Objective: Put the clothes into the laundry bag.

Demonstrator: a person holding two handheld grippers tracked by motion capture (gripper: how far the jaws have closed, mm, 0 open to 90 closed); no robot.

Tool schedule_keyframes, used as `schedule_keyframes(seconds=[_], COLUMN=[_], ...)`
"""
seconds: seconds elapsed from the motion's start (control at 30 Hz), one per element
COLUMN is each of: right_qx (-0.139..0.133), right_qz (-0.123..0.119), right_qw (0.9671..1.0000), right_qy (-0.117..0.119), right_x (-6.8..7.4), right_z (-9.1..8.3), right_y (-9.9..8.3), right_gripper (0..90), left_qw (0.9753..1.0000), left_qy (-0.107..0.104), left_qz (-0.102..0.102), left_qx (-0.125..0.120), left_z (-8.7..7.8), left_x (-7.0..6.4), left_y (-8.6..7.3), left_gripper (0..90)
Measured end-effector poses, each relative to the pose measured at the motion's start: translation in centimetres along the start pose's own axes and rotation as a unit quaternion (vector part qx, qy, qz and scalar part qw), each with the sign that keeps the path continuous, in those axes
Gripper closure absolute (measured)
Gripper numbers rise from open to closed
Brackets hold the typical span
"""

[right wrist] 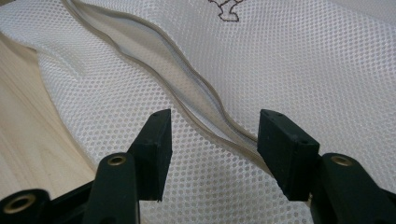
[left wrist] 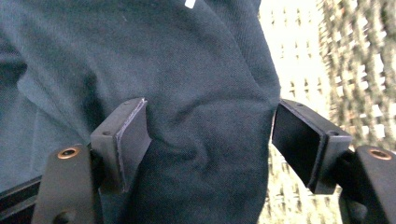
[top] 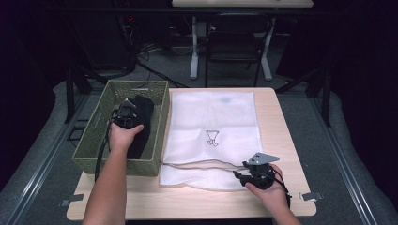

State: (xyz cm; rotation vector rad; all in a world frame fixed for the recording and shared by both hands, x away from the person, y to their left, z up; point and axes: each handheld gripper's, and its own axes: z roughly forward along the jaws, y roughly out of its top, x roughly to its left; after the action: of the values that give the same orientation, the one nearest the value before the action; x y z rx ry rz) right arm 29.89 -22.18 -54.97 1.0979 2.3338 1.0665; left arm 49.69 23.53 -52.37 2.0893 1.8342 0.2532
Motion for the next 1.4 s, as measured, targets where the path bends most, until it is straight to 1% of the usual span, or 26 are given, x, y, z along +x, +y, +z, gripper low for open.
schedule_keyframes(seconds=[0.03,0.1,0.2,0.27,0.33,0.53,0.7,0.93,1.07,1.27,1.4], right_qx=[0.000,0.000,-0.001,0.000,0.001,0.002,0.002,0.004,0.003,0.003,0.003], right_qz=[0.000,0.001,0.002,0.002,0.002,0.001,0.000,0.000,0.001,0.000,0.002], right_qw=[1.0000,1.0000,1.0000,1.0000,1.0000,1.0000,1.0000,1.0000,1.0000,1.0000,1.0000], right_qy=[0.000,0.000,0.000,0.000,0.000,0.001,0.000,0.000,-0.001,0.000,0.000], right_x=[0.0,0.0,-0.1,-0.1,-0.1,0.0,0.0,-0.1,-0.1,-0.1,-0.1], right_z=[0.0,0.0,0.0,0.0,0.1,0.1,0.1,0.2,0.1,0.2,0.1], right_y=[0.0,0.0,0.0,0.0,0.0,0.0,0.0,0.0,0.0,0.0,0.0], right_gripper=[45.2,45.1,45.0,44.9,44.7,44.0,43.4,43.0,42.9,42.7,42.6], left_qw=[1.0000,1.0000,0.9998,0.9997,0.9997,0.9996,0.9991,0.9989,0.9988,0.9985,0.9985], left_qy=[0.004,0.006,0.016,0.017,0.010,0.016,0.019,0.021,0.017,0.020,0.016], left_qz=[0.002,0.003,0.007,0.007,0.001,0.001,0.003,0.000,-0.005,-0.006,-0.008], left_qx=[-0.002,0.004,0.008,0.015,0.021,0.024,0.038,0.041,0.046,0.050,0.051], left_z=[0.1,0.3,0.7,0.8,1.0,1.4,1.9,2.0,2.2,2.4,2.6], left_x=[-0.2,-0.4,-0.6,-0.7,-0.6,-0.6,-0.5,-0.5,-0.4,-0.4,-0.5], left_y=[0.1,0.2,0.3,0.4,0.4,0.3,0.2,0.1,0.2,0.1,0.1], left_gripper=[27.3,26.8,26.5,24.5,22.8,22.3,20.1,20.1,19.7,19.3,16.7])
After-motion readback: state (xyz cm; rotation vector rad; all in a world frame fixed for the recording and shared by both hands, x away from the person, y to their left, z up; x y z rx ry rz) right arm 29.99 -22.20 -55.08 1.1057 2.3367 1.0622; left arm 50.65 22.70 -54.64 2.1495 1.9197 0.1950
